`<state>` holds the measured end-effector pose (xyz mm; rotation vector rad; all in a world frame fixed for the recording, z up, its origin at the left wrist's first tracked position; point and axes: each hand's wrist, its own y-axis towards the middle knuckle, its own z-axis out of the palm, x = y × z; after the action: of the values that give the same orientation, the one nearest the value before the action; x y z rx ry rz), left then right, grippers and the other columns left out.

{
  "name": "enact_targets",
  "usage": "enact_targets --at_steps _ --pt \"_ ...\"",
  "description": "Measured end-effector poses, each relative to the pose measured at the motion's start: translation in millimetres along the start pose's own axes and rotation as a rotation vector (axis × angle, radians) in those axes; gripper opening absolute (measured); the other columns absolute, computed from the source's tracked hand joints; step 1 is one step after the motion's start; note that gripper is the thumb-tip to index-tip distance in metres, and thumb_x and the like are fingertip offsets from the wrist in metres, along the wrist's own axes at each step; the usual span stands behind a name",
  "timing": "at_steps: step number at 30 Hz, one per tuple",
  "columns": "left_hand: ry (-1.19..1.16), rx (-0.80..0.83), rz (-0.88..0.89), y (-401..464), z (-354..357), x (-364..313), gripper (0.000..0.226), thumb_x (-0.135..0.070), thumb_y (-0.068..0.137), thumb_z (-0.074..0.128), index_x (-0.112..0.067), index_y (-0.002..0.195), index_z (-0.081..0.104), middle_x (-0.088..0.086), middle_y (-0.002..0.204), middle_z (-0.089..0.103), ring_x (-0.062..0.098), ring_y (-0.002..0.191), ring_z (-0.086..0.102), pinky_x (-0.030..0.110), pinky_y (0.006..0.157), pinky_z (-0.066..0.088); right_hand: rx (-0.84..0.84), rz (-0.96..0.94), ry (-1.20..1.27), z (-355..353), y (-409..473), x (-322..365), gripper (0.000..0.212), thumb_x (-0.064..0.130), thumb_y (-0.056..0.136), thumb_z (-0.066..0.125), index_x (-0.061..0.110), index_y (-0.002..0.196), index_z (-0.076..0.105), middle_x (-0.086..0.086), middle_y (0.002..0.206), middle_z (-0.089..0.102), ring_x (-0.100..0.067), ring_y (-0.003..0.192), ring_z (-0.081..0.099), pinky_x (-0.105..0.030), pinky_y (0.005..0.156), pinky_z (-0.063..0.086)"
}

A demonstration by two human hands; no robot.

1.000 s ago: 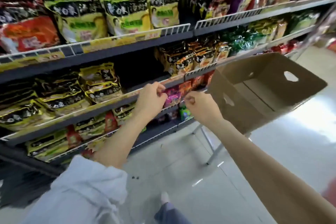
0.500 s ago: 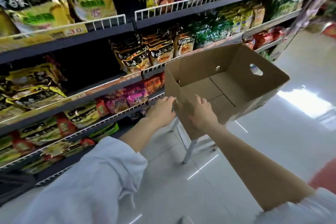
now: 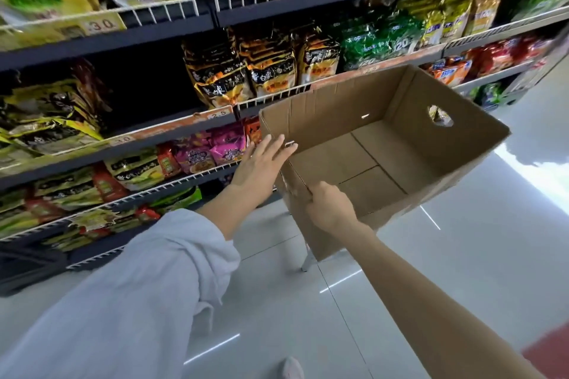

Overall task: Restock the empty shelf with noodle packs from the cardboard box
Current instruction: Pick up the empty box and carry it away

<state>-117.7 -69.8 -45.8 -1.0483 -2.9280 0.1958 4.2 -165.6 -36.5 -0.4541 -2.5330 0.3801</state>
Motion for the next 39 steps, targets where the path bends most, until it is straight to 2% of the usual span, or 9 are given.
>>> enact_targets --at_steps 8,13,16,20,26,29,33,36,39 --pt "0.101 -0.039 0.162 -62.2 -17.7 0.7 0.062 0.014 0.079 0.052 -0.012 0.134 0.039 0.005 0.134 0.049 0.02 0.134 0.036 0.038 0.119 0.002 0.063 -0.066 0.047 -8.0 -60.9 11.6 0.032 0.008 0.081 0.046 0.013 0.051 0.034 -0.004 0.058 0.042 -0.027 0.062 0.041 -0.029 0.055 0.033" --pt "0.111 -0.047 0.131 -140.7 -18.6 40.5 0.035 0.009 0.085 0.051 -0.016 0.109 0.046 0.002 0.105 0.062 0.022 0.105 0.056 0.035 0.103 0.032 0.175 -0.149 -0.046 17.1 -102.1 65.3 0.027 0.001 0.076 0.047 0.01 0.052 0.04 -0.004 0.059 0.046 -0.024 0.061 0.047 -0.026 0.052 0.034" --pt "-0.028 -0.006 0.054 -201.9 -24.1 71.8 0.02 -0.003 0.092 0.05 -0.016 0.103 0.041 0.002 0.107 0.057 0.023 0.104 0.05 0.031 0.086 0.032 0.173 -0.238 -0.152 40.4 -128.2 113.1 0.017 0.009 0.079 0.046 0.011 0.062 0.049 -0.004 0.069 0.054 -0.025 0.069 0.053 -0.026 0.055 0.038" --pt "-0.149 0.015 0.006 -290.6 -32.4 114.8 0.018 -0.014 0.091 0.055 -0.016 0.106 0.043 0.003 0.115 0.057 0.024 0.11 0.05 0.038 0.095 0.033 0.084 -0.387 -0.323 85.8 -165.4 194.8 0.022 0.033 0.09 0.053 0.015 0.098 0.062 -0.001 0.089 0.062 -0.024 0.08 0.059 -0.031 0.068 0.044" --pt "-0.264 0.102 -0.262 -434.7 -5.8 204.3 0.046 -0.035 0.08 0.07 -0.022 0.119 0.049 0.001 0.12 0.06 0.022 0.116 0.052 0.034 0.091 0.035 0.316 -0.569 -0.408 181.2 -203.0 303.6 0.042 0.039 0.081 0.07 0.02 0.118 0.063 -0.005 0.111 0.064 -0.027 0.107 0.059 -0.031 0.073 0.04" --pt "-0.325 0.124 -0.404 -511.6 15.1 245.0 0.059 -0.042 0.077 0.071 -0.02 0.127 0.047 0.002 0.123 0.06 0.024 0.116 0.053 0.034 0.09 0.036 0.477 -0.713 -0.441 242.9 -223.4 356.4 0.019 0.044 0.079 0.07 0.031 0.085 0.058 0.002 0.086 0.058 -0.022 0.09 0.058 -0.032 0.067 0.038" --pt "-0.433 0.008 -0.66 -608.4 43.4 301.6 0.058 -0.046 0.075 0.072 -0.019 0.122 0.054 0.003 0.116 0.063 0.022 0.109 0.055 0.031 0.084 0.035 0.572 -0.845 -0.491 320.9 -248.5 439.2 0.04 0.041 0.083 0.067 0.031 0.061 0.035 0.011 0.065 0.041 -0.015 0.07 0.046 -0.032 0.054 0.032" --pt "-0.486 -0.113 -0.879 -666.6 57.0 346.7 0.057 -0.044 0.075 0.073 -0.017 0.122 0.057 0.002 0.114 0.064 0.021 0.108 0.055 0.03 0.085 0.036 0.594 -0.953 -0.496 376.1 -260.4 509.6 0.016 0.043 0.082 0.066 0.031 0.086 0.057 0.001 0.091 0.063 -0.028 0.095 0.06 -0.038 0.072 0.047" --pt "-0.521 -0.196 -1.048 -715.8 67.0 402.2 0.056 -0.041 0.074 0.074 -0.017 0.122 0.058 0.001 0.113 0.065 0.021 0.109 0.056 0.03 0.087 0.038 0.597 -1.108 -0.529 428.4 -267.1 586.3 0.045 0.041 0.084 0.066 0.019 0.123 0.057 -0.008 0.123 0.062 -0.032 0.115 0.055 -0.04 0.087 0.046"
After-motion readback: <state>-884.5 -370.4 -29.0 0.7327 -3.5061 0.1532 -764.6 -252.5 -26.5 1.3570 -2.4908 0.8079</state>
